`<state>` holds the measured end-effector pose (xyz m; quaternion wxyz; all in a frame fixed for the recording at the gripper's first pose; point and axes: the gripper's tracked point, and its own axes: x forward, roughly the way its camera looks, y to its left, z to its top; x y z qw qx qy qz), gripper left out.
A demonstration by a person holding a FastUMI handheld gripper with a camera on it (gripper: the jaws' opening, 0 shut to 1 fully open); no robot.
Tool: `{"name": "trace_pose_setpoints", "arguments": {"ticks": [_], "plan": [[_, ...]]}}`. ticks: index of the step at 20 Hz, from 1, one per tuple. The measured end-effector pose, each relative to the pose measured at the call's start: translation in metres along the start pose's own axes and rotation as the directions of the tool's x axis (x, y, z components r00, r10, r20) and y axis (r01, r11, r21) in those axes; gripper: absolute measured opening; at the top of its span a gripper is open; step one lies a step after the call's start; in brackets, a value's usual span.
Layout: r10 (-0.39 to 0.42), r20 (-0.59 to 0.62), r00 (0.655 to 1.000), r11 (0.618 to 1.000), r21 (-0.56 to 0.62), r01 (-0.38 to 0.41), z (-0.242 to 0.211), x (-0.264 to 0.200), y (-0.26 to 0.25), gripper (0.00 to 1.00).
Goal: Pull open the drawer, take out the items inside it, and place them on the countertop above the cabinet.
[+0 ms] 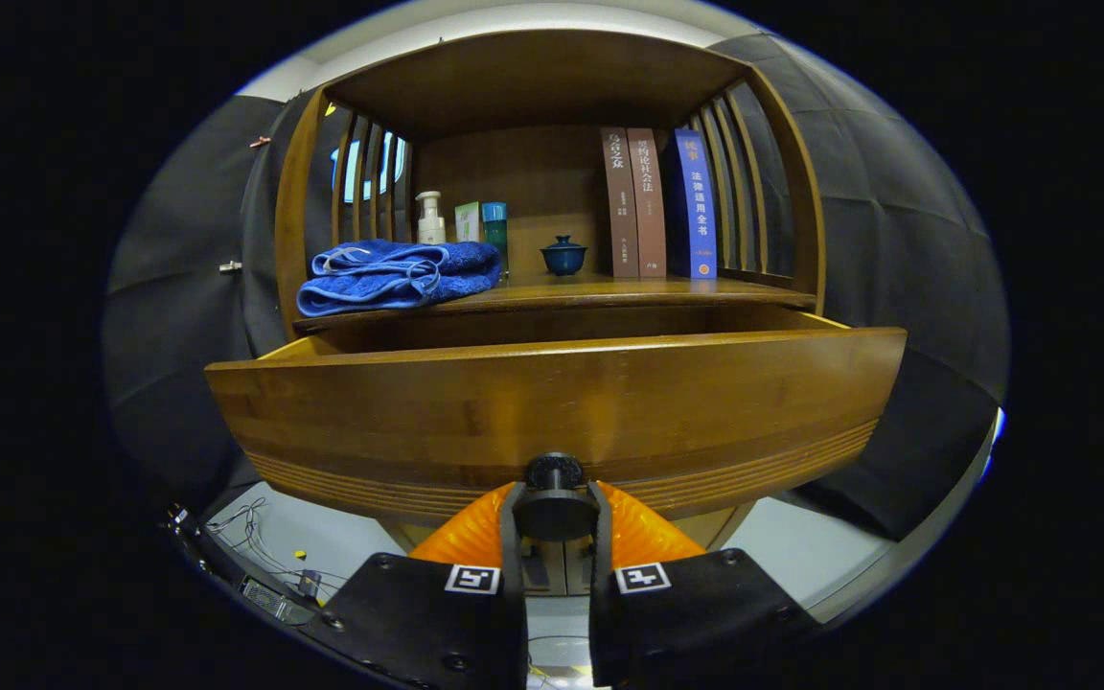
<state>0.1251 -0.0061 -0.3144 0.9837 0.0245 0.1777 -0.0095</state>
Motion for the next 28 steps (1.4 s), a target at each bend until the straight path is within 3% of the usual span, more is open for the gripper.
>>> {"name": "trace_pose_setpoints", "arguments": {"ticks": [7, 14, 18, 21, 28], "plan": [[0.000, -0.011, 1.000, 1.000, 0.022, 0.001, -0.021, -0.046, -0.002, 0.29], [0.014, -0.036, 0.999, 1.000, -0.014, -0.014, -0.026, -0.051, -0.002, 0.30], [0.038, -0.095, 0.995, 0.999, 0.023, -0.036, -0.024, -0.059, -0.004, 0.51], [0.020, -0.076, 0.997, 1.000, -0.004, -0.021, -0.007, -0.074, -0.014, 0.95], [0.027, -0.016, 1.000, 0.999, -0.032, -0.028, 0.089, -0.085, -0.021, 0.99]]}}
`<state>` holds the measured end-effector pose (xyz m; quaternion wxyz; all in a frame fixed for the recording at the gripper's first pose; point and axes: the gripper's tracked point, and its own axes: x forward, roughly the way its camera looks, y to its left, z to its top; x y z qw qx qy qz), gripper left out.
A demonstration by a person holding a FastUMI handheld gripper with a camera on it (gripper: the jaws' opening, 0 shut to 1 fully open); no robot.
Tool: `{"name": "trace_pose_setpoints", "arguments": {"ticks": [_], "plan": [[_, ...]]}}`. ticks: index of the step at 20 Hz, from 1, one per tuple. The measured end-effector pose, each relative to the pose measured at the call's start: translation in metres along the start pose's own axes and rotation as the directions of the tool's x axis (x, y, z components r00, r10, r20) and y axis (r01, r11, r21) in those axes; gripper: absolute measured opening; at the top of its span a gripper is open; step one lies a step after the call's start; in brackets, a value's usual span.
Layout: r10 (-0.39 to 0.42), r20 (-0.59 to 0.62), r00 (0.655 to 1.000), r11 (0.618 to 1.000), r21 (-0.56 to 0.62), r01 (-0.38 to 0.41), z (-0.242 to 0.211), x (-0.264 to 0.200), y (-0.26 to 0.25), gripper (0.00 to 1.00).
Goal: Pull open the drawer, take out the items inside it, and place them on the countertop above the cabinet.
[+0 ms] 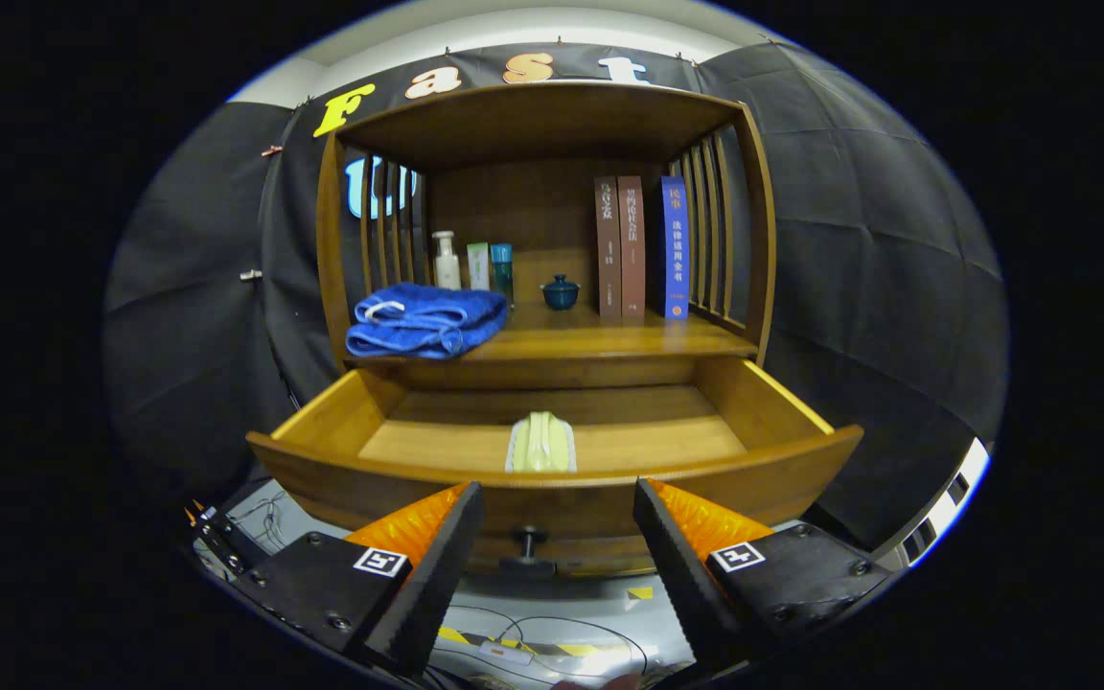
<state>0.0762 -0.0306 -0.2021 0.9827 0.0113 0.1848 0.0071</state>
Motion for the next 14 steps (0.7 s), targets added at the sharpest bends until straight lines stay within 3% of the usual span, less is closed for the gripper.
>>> {"name": "trace_pose_setpoints", "arguments": {"ticks": [4, 9, 14], "plan": [[0.002, -0.085, 0.996, 1.000, -0.001, -0.002, 0.035, 0.020, -0.002, 0.99], [0.003, -0.218, 0.976, 0.997, -0.074, -0.020, 0.043, 0.078, 0.001, 0.99], [0.030, -0.438, 0.898, 0.993, -0.088, -0.076, 0.001, 0.141, 0.022, 0.99]]}}
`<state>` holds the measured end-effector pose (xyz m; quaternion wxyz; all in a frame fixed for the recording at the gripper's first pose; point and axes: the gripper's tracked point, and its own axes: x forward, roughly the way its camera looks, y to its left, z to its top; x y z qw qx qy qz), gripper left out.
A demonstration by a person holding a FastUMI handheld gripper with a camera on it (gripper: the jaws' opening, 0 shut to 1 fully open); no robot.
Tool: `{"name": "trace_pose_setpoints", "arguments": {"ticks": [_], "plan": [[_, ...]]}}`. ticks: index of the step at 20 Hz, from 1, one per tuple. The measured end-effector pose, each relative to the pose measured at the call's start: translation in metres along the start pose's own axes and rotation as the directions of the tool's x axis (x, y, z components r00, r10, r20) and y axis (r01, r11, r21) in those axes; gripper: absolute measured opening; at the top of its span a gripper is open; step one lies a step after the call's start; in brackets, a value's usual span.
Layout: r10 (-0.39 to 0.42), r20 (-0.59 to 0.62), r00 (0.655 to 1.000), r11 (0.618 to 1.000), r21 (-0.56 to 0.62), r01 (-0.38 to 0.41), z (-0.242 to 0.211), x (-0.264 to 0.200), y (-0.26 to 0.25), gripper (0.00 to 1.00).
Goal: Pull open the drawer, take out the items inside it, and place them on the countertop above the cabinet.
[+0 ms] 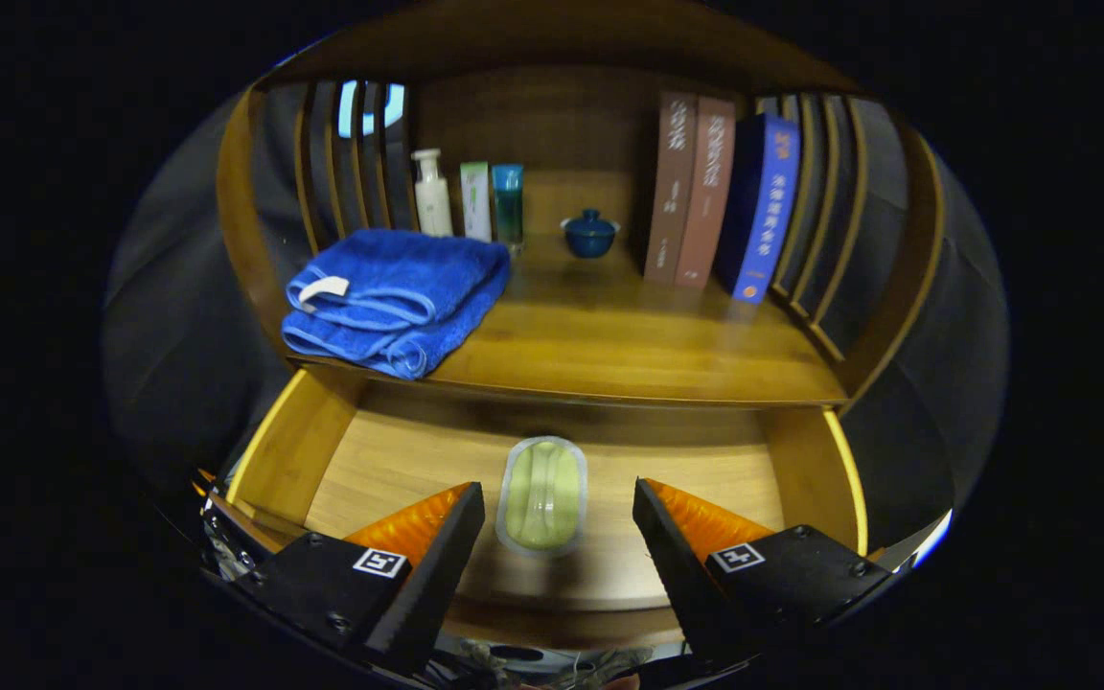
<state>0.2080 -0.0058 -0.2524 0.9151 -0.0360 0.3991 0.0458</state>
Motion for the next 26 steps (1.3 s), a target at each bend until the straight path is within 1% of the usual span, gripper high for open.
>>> {"name": "trace_pose_setpoints", "arguments": {"ticks": [2, 5, 7, 8, 9, 10, 11, 12, 13, 15, 19, 23, 26], "plan": [[0.011, -0.102, 0.995, 1.000, 0.009, -0.011, -0.011, 0.025, 0.004, 0.99], [-0.011, -0.190, 0.982, 1.000, 0.010, 0.014, -0.021, 0.060, 0.003, 0.99], [-0.030, -0.219, 0.975, 0.999, 0.023, 0.036, -0.028, 0.074, -0.001, 0.98], [-0.036, -0.237, 0.971, 0.999, 0.029, 0.044, -0.033, 0.079, -0.004, 0.86], [-0.020, -0.248, 0.969, 0.998, 0.047, 0.033, -0.035, 0.080, 0.001, 0.74], [-0.017, -0.235, 0.972, 0.999, 0.042, 0.028, -0.030, 0.082, 0.003, 0.62], [-0.028, -0.225, 0.974, 0.999, 0.032, 0.036, -0.027, 0.072, 0.000, 0.50], [-0.047, -0.228, 0.973, 0.998, 0.029, 0.055, -0.030, 0.078, -0.002, 0.38], [-0.041, -0.236, 0.971, 0.999, 0.021, 0.047, -0.034, 0.079, -0.002, 0.26], [-0.023, -0.214, 0.977, 0.999, 0.040, 0.032, -0.032, 0.073, 0.000, 0.17], [0.009, -0.181, 0.983, 0.996, 0.093, 0.008, -0.029, 0.047, -0.003, 0.17], [0.043, -0.116, 0.992, 0.994, 0.108, -0.031, -0.011, 0.003, -0.003, 0.17], [0.046, -0.063, 0.997, 0.995, 0.094, -0.040, 0.008, -0.029, -0.005, 0.17]]}}
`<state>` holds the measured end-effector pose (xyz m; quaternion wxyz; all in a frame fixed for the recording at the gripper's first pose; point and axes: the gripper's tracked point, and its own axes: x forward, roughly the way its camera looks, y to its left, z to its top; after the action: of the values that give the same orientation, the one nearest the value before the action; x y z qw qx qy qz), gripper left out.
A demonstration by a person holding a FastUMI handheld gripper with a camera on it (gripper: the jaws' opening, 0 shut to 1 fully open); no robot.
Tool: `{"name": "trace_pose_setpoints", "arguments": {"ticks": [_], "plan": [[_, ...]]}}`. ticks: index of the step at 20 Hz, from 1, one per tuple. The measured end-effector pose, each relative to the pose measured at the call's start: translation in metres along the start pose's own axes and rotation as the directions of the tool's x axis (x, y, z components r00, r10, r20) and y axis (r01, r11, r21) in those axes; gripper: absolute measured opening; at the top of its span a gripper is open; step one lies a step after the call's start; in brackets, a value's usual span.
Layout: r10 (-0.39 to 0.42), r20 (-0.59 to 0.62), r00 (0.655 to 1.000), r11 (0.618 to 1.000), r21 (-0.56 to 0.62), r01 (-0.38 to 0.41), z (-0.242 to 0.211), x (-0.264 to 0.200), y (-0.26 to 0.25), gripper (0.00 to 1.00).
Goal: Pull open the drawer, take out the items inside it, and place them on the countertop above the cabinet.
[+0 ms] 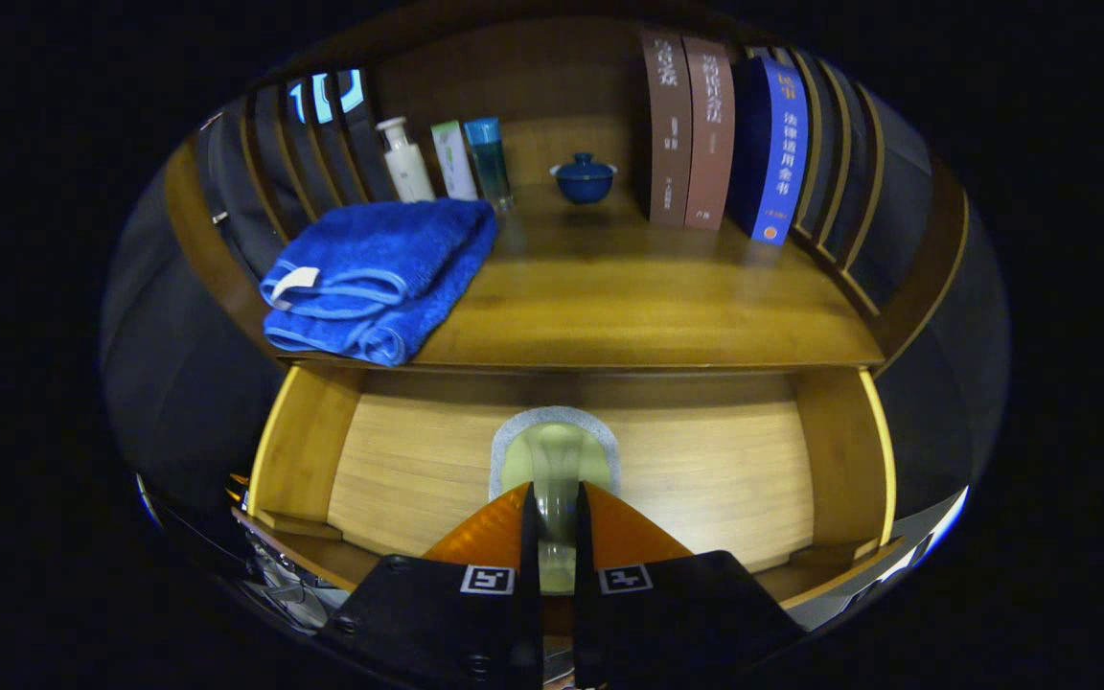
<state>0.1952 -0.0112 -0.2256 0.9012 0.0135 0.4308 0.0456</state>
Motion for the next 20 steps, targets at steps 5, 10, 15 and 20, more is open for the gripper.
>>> {"name": "trace_pose_setpoints", "arguments": {"ticks": [5, 10, 15, 20], "plan": [[-0.009, 0.080, 0.997, 1.000, 0.000, 0.009, 0.056, -0.025, -0.002, 0.17], [-0.050, 0.038, 0.998, 0.999, -0.001, 0.050, 0.102, 0.017, -0.007, 0.17], [-0.078, -0.008, 0.997, 0.997, 0.002, 0.078, 0.137, 0.065, -0.009, 0.17], [-0.098, -0.033, 0.995, 0.995, -0.008, 0.097, 0.157, 0.091, -0.009, 0.17]]}}
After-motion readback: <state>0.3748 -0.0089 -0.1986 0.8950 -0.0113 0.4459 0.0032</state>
